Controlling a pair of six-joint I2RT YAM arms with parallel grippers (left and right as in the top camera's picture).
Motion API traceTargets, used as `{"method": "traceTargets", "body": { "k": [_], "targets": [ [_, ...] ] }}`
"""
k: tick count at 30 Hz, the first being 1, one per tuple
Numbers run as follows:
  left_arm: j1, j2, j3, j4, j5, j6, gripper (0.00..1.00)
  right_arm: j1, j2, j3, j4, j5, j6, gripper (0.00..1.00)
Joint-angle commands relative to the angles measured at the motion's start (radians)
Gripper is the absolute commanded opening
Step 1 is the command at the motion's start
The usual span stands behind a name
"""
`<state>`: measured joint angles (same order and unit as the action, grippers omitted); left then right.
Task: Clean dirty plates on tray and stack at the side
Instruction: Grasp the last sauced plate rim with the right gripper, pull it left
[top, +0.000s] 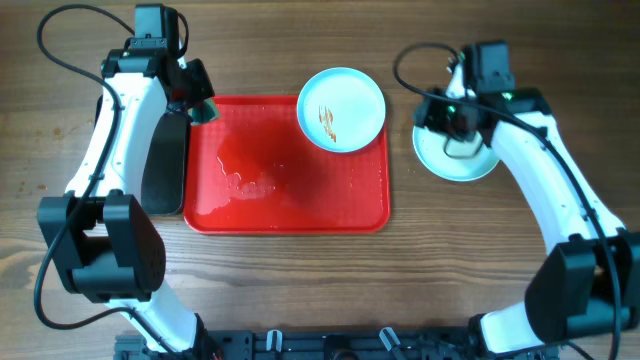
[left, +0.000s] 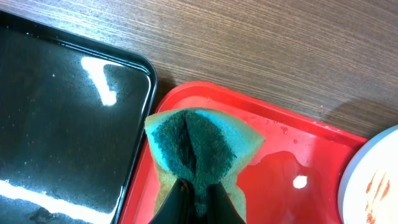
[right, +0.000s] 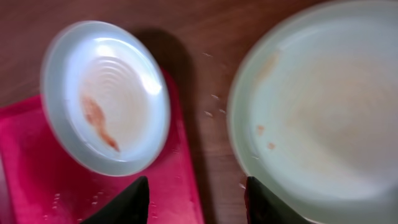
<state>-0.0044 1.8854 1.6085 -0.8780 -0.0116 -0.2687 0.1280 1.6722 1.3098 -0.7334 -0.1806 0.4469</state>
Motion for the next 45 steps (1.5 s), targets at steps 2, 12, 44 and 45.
{"method": "traceTargets", "body": {
  "k": [2,12,44,45],
  "targets": [
    [0.000,0.011,-0.006,0.006,0.016,-0.010,0.04,0.110,0.143,0.097,0.021,-0.015,0.143,0.46],
    [0.000,0.011,-0.006,-0.004,0.016,-0.009,0.04,0.267,0.419,0.097,0.142,0.031,0.365,0.37],
    [0.000,0.011,-0.006,0.006,0.023,-0.009,0.04,0.234,0.614,0.403,-0.013,-0.010,-0.237,0.22],
    [0.000,0.011,-0.006,0.006,0.023,-0.010,0.04,0.240,0.619,0.403,-0.018,-0.021,-0.203,0.15]
  ]
}}
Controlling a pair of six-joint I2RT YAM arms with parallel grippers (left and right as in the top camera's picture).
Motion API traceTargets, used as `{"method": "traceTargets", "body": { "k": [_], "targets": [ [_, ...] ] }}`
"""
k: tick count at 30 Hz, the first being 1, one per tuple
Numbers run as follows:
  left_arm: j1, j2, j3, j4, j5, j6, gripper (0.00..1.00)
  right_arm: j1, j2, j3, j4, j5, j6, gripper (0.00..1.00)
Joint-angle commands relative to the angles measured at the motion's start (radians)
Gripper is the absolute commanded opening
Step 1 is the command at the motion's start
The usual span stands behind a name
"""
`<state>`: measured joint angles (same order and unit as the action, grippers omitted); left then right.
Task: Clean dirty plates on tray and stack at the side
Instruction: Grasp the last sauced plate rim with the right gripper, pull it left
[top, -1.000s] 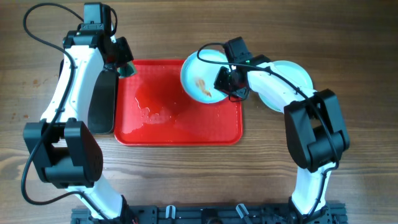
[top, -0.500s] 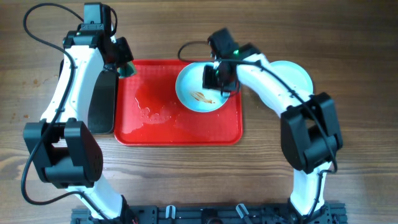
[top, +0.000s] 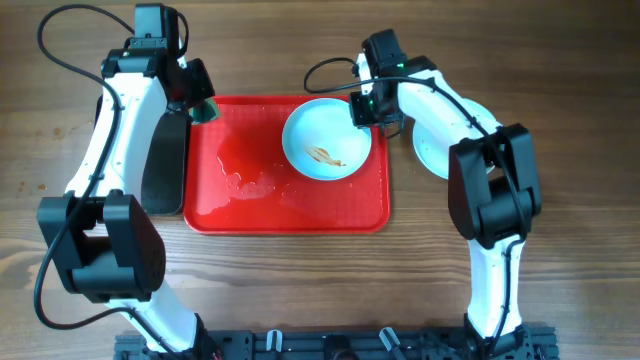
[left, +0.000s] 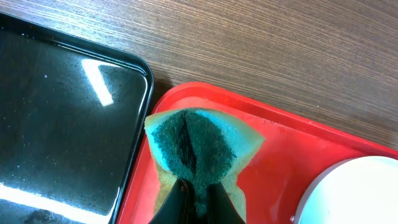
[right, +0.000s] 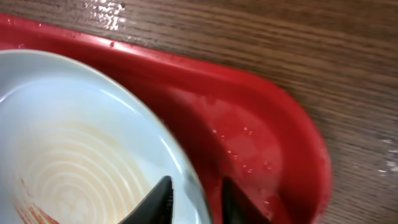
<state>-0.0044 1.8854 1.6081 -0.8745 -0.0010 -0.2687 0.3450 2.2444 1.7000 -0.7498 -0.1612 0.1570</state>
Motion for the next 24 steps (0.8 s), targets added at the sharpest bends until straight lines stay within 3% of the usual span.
{"method": "traceTargets", "body": {
  "k": [1,5,8,15,24],
  "targets": [
    [0.000,0.011,-0.005,0.003,0.013,-0.009,0.04,0.032,0.056,0.013,-0.014,-0.046,0.156,0.05],
    [0.000,0.011,-0.005,0.002,0.013,-0.009,0.04,0.059,0.054,0.009,-0.093,0.002,0.442,0.04],
    [0.000,0.011,-0.005,0.002,0.013,-0.009,0.04,0.073,0.054,0.009,-0.125,-0.060,0.571,0.04],
    [0.000,0.011,-0.005,-0.009,0.013,-0.009,0.04,0.118,0.054,0.009,-0.147,-0.183,0.547,0.08],
    [0.000,0.011,-0.005,-0.009,0.013,-0.009,0.04,0.132,0.054,0.011,-0.055,-0.177,0.232,0.47]
  ]
}}
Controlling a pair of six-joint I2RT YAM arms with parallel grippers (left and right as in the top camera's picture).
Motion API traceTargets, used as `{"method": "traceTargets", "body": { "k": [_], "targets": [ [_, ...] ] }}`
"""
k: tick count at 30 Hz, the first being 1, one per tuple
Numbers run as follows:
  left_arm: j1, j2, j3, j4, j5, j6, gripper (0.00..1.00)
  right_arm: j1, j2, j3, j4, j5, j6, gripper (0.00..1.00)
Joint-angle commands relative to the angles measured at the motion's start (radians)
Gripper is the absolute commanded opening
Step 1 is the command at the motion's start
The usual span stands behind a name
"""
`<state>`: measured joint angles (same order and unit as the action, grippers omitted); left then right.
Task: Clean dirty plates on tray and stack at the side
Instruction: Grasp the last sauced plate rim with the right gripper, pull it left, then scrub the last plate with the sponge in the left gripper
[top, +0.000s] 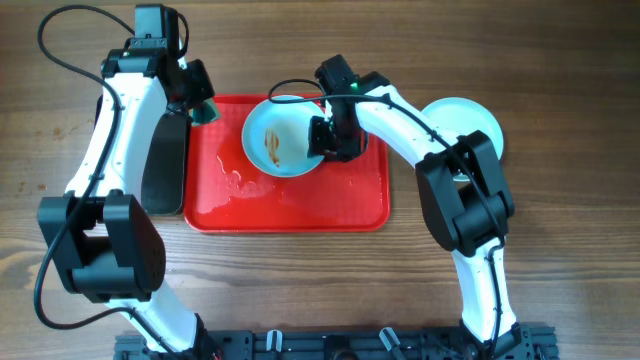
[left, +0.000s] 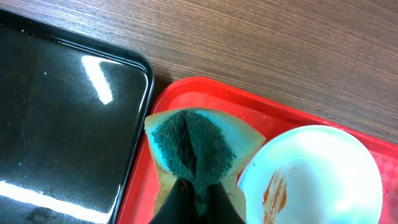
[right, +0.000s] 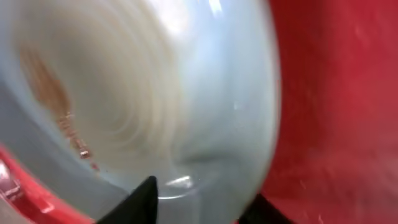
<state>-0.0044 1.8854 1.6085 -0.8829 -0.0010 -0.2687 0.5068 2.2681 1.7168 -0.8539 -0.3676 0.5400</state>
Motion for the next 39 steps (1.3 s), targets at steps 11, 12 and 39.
{"method": "traceTargets", "body": {
  "k": [11,12,39],
  "targets": [
    [0.000,0.011,-0.006,-0.003,0.034,-0.010,0.04,-0.039,0.032,-0.017,0.154,0.091,-0.114,0.22],
    [0.000,0.011,-0.006,-0.003,0.054,-0.010,0.04,-0.039,0.032,-0.023,0.154,0.091,-0.063,0.19],
    [-0.144,0.038,-0.428,0.404,0.058,0.108,0.04,0.019,0.032,-0.044,0.106,0.056,0.010,0.04]
  ]
}}
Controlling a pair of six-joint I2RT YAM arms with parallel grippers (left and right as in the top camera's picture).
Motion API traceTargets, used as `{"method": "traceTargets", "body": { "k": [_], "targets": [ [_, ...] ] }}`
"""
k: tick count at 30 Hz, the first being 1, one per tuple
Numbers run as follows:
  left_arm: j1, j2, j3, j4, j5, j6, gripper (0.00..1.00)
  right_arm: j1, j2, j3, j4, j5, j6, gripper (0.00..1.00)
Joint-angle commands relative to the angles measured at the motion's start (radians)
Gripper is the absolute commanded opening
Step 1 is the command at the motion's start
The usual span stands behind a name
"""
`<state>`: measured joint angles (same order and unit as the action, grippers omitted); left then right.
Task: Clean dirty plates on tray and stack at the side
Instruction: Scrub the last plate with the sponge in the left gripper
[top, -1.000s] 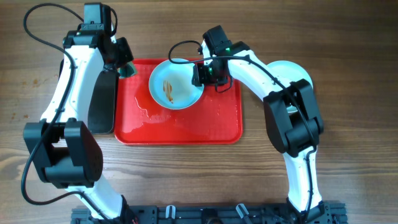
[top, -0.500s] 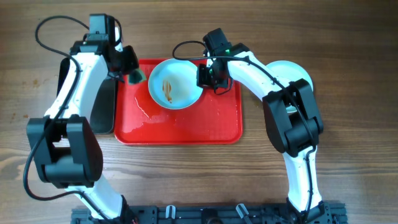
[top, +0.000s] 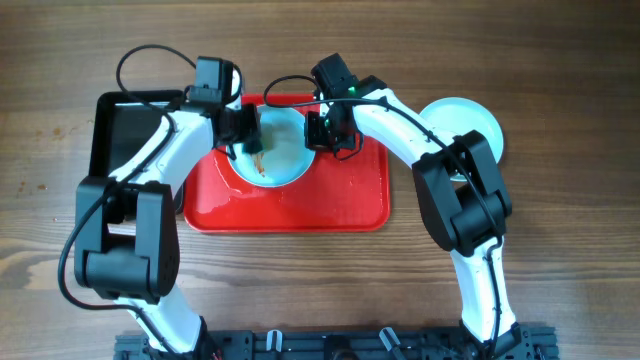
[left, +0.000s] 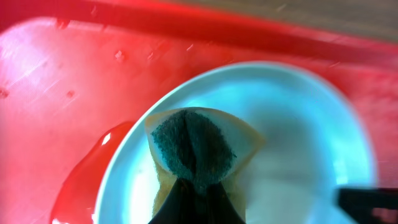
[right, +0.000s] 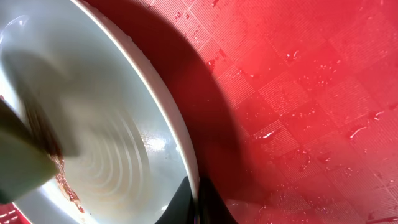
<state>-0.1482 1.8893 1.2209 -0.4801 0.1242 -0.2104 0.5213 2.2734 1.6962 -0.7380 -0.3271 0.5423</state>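
A white plate (top: 285, 150) with a reddish-brown smear (right: 65, 186) sits tilted over the far middle of the wet red tray (top: 300, 200). My right gripper (right: 194, 194) is shut on the plate's right rim (right: 180, 143). My left gripper (left: 198, 194) is shut on a green and yellow sponge (left: 196, 146), which presses into the plate's bowl (left: 298, 137) on its left side. In the right wrist view the sponge (right: 18, 155) is blurred at the left edge.
A second white plate (top: 468, 118) lies on the wooden table to the right of the tray. A black tray (top: 125, 125) lies against the red tray's left side. Water pools on the red tray (left: 81, 180) beside the plate.
My left gripper has moved with the sponge from the red tray's far left corner onto the dirty plate. My right gripper still grips the plate's rim at about the same spot.
First the dirty plate lay at the tray's far right corner, my right gripper open over the side plate, my left holding the sponge at the far left corner. Then my right gripper held the plate's rim, further left each time. Now the sponge is on it.
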Motion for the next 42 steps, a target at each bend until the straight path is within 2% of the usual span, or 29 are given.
{"method": "traceTargets", "body": {
  "k": [1,4,7,9,11,14,17,22,24,26,28,32,36,39,42],
  "targets": [
    [0.000,0.042,-0.050,-0.011,-0.070,0.050,0.04,0.004,0.027,-0.023,-0.011,0.016,0.007,0.04],
    [-0.001,0.047,-0.058,-0.078,-0.029,0.063,0.04,0.004,0.027,-0.023,-0.011,0.016,0.006,0.04],
    [-0.002,0.047,-0.058,-0.148,0.293,0.256,0.04,0.004,0.027,-0.023,-0.007,0.016,0.007,0.04],
    [-0.005,0.047,-0.058,-0.185,0.404,0.316,0.04,0.004,0.027,-0.023,-0.007,0.016,0.007,0.04],
    [-0.023,0.048,-0.058,-0.212,0.417,0.361,0.04,0.004,0.027,-0.023,-0.007,0.016,0.007,0.04],
    [-0.027,0.048,-0.058,-0.173,0.403,0.352,0.04,0.004,0.027,-0.023,-0.008,0.016,0.006,0.04],
    [-0.027,0.048,-0.058,-0.060,0.238,0.183,0.04,0.004,0.027,-0.023,-0.010,0.016,0.006,0.04],
    [-0.027,0.048,-0.058,0.093,-0.161,-0.106,0.04,0.004,0.027,-0.023,-0.009,0.016,0.004,0.04],
    [-0.027,0.048,-0.058,0.075,-0.225,-0.168,0.04,0.004,0.027,-0.023,-0.010,0.016,0.003,0.04],
    [-0.027,0.048,-0.058,0.006,-0.216,-0.163,0.04,0.004,0.027,-0.023,-0.009,0.016,-0.001,0.04],
    [-0.027,0.048,-0.058,-0.082,-0.173,-0.097,0.04,0.004,0.027,-0.023,-0.009,0.016,-0.001,0.04],
    [-0.027,0.048,-0.058,-0.231,0.035,0.130,0.04,0.004,0.027,-0.023,-0.007,0.016,-0.001,0.04],
    [-0.027,0.048,-0.058,-0.269,0.362,0.343,0.04,0.005,0.027,-0.023,-0.011,0.016,-0.001,0.04],
    [-0.027,0.048,-0.058,-0.234,0.388,0.357,0.04,0.005,0.027,-0.023,-0.011,0.016,-0.001,0.04],
    [-0.026,0.048,-0.058,-0.124,0.356,0.326,0.04,0.005,0.027,-0.023,-0.011,0.016,-0.001,0.04]
  ]
}}
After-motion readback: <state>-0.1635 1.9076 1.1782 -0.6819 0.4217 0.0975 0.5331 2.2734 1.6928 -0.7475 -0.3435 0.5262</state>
